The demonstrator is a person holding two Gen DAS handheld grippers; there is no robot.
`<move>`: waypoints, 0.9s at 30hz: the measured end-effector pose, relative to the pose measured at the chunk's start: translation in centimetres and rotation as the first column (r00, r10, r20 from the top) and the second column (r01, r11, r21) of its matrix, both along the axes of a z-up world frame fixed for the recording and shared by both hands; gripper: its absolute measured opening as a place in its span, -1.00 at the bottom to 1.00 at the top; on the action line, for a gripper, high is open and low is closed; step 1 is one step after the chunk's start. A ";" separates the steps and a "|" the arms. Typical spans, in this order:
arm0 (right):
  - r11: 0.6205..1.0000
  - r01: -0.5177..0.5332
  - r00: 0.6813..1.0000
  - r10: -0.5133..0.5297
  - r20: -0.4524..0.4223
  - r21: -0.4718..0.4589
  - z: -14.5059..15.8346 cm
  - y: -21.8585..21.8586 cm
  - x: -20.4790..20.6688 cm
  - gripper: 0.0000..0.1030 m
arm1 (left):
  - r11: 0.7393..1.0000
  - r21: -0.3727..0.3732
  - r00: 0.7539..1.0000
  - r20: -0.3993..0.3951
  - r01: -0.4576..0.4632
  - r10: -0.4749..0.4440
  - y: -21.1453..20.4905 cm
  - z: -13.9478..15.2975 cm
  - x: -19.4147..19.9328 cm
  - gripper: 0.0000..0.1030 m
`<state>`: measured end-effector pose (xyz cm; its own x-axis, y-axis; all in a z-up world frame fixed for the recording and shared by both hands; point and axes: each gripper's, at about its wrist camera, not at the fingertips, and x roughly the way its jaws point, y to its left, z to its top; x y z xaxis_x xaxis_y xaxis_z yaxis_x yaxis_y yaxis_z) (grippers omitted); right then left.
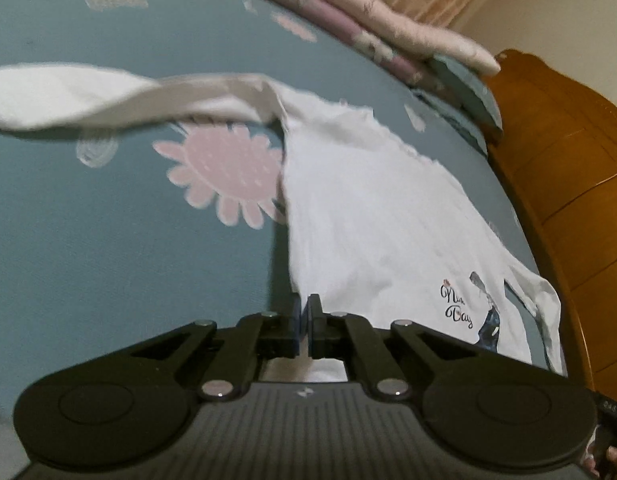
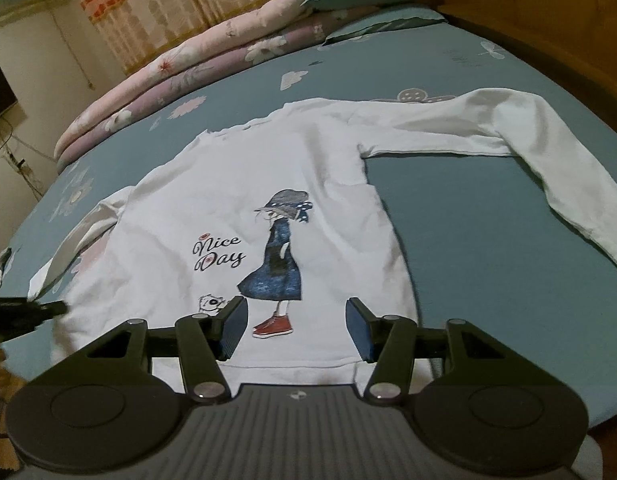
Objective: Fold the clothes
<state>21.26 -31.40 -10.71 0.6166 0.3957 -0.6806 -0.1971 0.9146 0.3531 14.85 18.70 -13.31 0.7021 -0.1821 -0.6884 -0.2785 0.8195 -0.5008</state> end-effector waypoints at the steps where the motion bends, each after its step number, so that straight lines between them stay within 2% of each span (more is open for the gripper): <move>1: 1.000 0.004 1.000 -0.004 0.001 0.002 0.0 -0.2 0.0 0.14 | 1.000 0.005 1.000 0.000 -0.014 0.014 0.4 0.4 -0.6 -0.99; 4: 1.000 0.013 1.000 -0.013 0.001 -0.002 -0.1 -0.6 0.3 0.14 | 0.999 0.039 0.999 -0.039 -0.034 0.036 1.5 0.4 -1.3 -0.99; 7: 0.999 0.033 0.999 -0.033 0.005 -0.013 -0.2 -1.2 0.9 0.15 | 1.000 0.025 0.999 -0.042 -0.019 0.020 2.0 0.1 -1.2 -0.92; 11: 0.996 0.087 0.996 -0.087 -0.007 -0.012 -0.6 -2.8 1.5 0.24 | 0.998 0.045 0.998 -0.058 0.034 -0.031 0.8 -0.6 0.4 -0.25; 12: 0.996 0.092 0.996 -0.092 -0.015 -0.010 -0.9 -3.1 1.6 0.24 | 0.998 0.049 0.997 -0.064 0.043 -0.040 0.6 -0.8 0.7 -0.19; 16: 0.992 0.124 0.990 -0.123 -0.065 0.004 -3.0 -4.8 1.9 0.24 | 0.998 0.037 0.995 -0.087 0.057 -0.054 0.3 -1.3 1.0 -0.17; 17: 0.991 0.133 0.988 -0.132 -0.080 0.006 -3.7 -5.2 2.0 0.24 | 0.998 0.034 0.994 -0.093 0.061 -0.058 0.3 -1.4 1.0 -0.15; 18: 0.990 0.141 0.986 -0.139 -0.094 0.010 -4.3 -5.6 2.2 0.24 | 0.997 0.031 0.993 -0.099 0.064 -0.061 0.2 -1.6 1.1 -0.04; 20: 0.988 0.150 0.983 -0.146 -0.114 0.028 -5.4 -6.1 2.4 0.25 | 0.997 0.025 0.992 -0.110 0.071 -0.068 0.1 -1.8 1.3 0.00; 24: 0.986 0.152 0.984 -0.145 -0.100 0.072 -5.4 -6.3 2.7 0.25 | 0.996 0.013 0.988 -0.133 0.085 -0.082 -0.2 -2.3 1.6 -0.01; 27: 0.989 0.124 0.990 -0.118 -0.073 0.084 -4.4 -6.0 3.1 0.25 | 0.993 0.029 0.988 -0.114 0.112 -0.108 -0.8 -1.1 2.3 -0.01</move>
